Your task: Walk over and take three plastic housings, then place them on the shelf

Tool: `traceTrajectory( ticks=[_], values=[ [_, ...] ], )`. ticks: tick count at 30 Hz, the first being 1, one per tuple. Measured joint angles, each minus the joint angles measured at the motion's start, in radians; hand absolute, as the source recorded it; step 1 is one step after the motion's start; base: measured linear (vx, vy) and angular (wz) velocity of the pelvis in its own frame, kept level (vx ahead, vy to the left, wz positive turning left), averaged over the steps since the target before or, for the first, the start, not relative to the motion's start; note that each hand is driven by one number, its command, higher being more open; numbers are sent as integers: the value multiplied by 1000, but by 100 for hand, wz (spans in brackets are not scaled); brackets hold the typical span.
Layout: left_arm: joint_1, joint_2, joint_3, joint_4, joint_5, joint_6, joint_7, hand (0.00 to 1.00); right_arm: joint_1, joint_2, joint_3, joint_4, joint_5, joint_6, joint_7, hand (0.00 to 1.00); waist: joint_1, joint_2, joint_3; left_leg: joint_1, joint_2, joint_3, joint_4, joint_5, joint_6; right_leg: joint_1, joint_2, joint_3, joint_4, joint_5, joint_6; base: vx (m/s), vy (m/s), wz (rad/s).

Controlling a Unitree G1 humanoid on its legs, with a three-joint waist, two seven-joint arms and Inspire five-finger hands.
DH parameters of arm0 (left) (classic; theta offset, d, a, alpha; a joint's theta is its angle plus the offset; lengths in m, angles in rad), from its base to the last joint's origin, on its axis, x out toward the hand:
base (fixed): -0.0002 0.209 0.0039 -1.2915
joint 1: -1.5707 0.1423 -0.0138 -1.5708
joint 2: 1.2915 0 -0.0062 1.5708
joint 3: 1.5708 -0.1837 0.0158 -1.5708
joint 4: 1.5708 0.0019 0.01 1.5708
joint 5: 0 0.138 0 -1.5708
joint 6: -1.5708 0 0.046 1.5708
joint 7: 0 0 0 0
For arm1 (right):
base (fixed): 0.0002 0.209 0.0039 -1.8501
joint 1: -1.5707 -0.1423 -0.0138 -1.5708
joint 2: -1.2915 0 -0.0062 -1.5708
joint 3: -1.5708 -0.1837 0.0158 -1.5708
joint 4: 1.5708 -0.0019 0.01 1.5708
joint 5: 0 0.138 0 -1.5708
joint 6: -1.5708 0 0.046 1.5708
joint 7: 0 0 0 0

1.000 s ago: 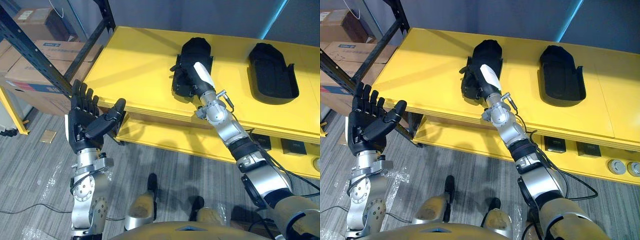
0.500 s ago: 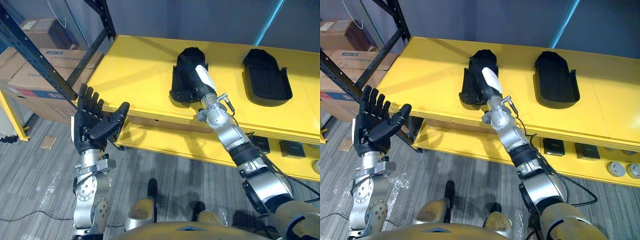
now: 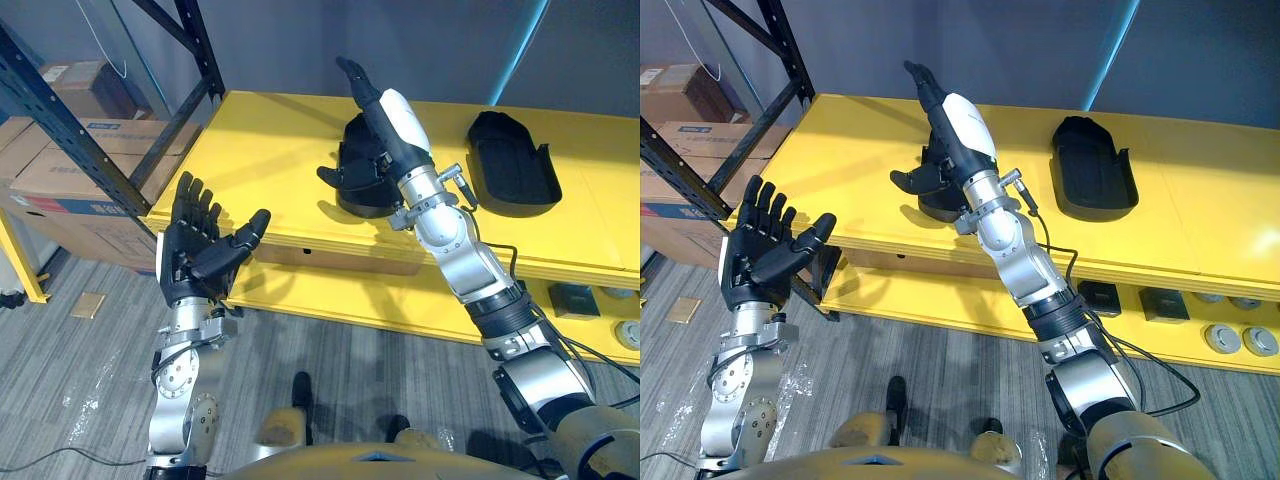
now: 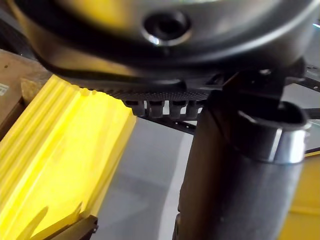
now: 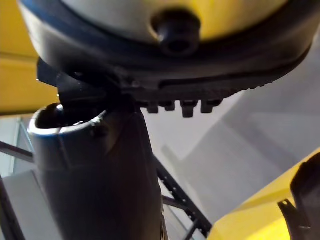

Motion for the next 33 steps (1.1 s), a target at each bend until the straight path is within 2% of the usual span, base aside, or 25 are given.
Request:
traceTrajectory(
  ticks=[5, 9, 13, 16, 18, 25, 33],
  values=[
    [0, 3, -2, 1, 0, 22, 0, 100, 85, 0, 18, -115, 0, -14, 42, 100, 0, -10, -10, 0, 1, 1, 0, -3, -2, 3, 6, 5, -10, 2, -1, 1, -31, -1],
    [0, 25, -1, 1, 0, 22, -1, 100, 212, -34, 19, -145, -14, -75, 95, 100, -2, -11, -18, -2, 0, 2, 0, -4, -2, 2, 6, 5, -10, 1, -1, 5, -32, 0],
    [12, 29, 12, 1, 0, 22, -1, 100, 281, -111, 19, -145, -93, -95, 117, 100, -6, -12, -19, -4, 2, 4, 0, -5, -2, -1, 8, 8, -11, 1, -1, -6, -30, -2],
    [15, 32, 12, 1, 0, 21, 1, 100, 287, -120, 18, -145, -159, -98, 114, 100, -9, -13, -19, -7, 8, 10, 0, -7, -2, -8, 12, 14, -11, 1, -1, -7, -46, -7],
    [15, 32, 12, 1, 0, 21, 4, 100, 287, -120, 18, -146, -207, -109, 102, 100, -8, -14, -20, -12, 14, 16, 0, -7, -3, -17, 15, 19, -10, 1, -1, -7, -53, -8],
    [15, 33, 11, 1, -23, 18, 23, 100, 287, -120, 16, -145, -376, -119, -65, 100, -4, -18, -17, -27, 14, 15, 0, -7, -9, -33, 16, 20, -7, 1, -3, 15, -43, 0],
    [22, 34, 11, 1, -38, 13, 21, 100, 235, -153, 16, -107, -444, -120, -124, 100, -3, -31, 7, -42, 13, 9, 0, -7, -9, -50, 15, 16, 4, -4, -9, 2, -22, 1]
  ],
)
